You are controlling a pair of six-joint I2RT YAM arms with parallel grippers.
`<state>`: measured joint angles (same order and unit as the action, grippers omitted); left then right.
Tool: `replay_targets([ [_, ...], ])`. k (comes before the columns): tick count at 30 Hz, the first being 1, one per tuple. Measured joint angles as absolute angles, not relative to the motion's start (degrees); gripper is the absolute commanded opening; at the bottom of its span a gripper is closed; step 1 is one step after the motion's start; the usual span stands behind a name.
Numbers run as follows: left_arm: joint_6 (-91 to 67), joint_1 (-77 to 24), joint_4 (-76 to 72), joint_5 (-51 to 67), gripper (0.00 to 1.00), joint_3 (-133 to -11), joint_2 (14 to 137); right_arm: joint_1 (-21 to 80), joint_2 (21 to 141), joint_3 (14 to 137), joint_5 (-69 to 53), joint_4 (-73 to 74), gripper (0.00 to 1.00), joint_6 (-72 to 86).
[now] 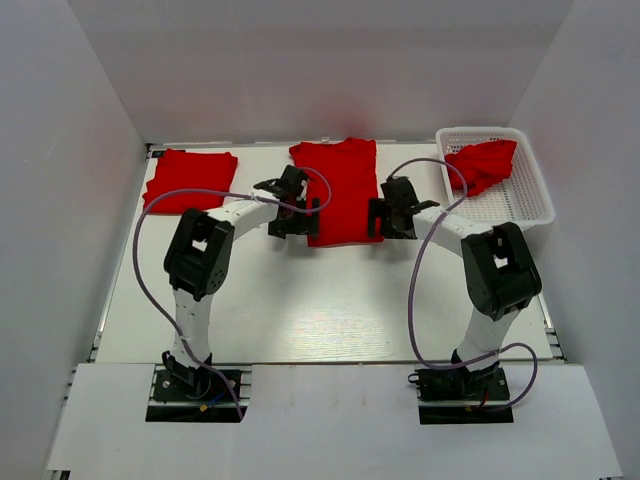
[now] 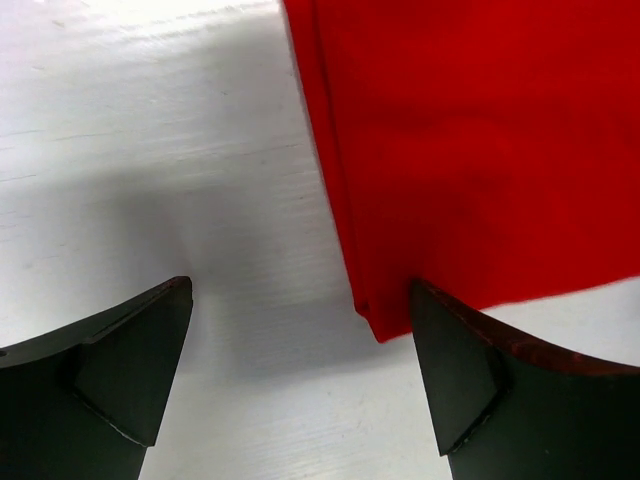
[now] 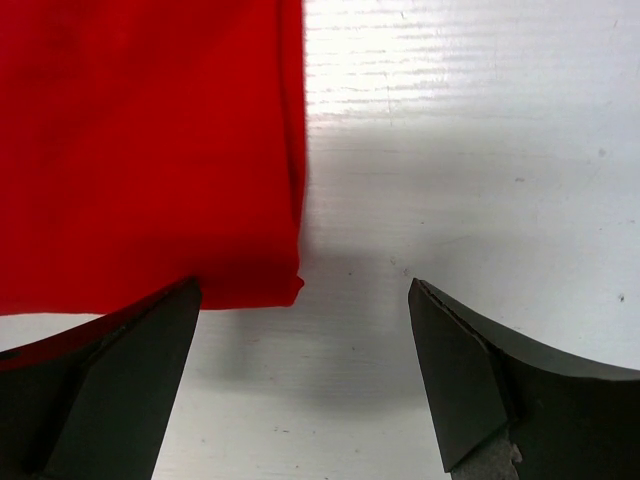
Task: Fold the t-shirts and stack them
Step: Grab one side of the 2/3 rectangular tshirt with both arms
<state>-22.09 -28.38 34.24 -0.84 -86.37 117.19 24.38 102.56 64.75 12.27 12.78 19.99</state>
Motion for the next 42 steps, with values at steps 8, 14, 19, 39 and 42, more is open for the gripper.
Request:
replay_targets([
  [8,-21.74,-29.85,34.26,-1.23,0.81,-88.6,120.33,24.38,105.89,65.82,12.19,13.54,0.9,20.84],
  [14,-21.47,-30.3,33.95,-1.45,0.67,-88.51,120.55,24.38,106.26,65.82,11.55,13.5,0.84,21.65],
  [19,-21.52,-31.03,32.25,-2.42,0.52,-87.59,120.46,24.38,106.5,65.8,10.35,12.8,0.63,21.85],
  [39,-23.42,-32.21,28.05,2.81,0.0,-80.64,116.33,24.12,103.02,60.49,3.68,7.66,0.0,20.88],
  [42,-24.05,-32.69,28.14,4.19,0.0,-76.49,112.97,24.49,99.31,58.35,3.22,8.64,0.0,20.53],
])
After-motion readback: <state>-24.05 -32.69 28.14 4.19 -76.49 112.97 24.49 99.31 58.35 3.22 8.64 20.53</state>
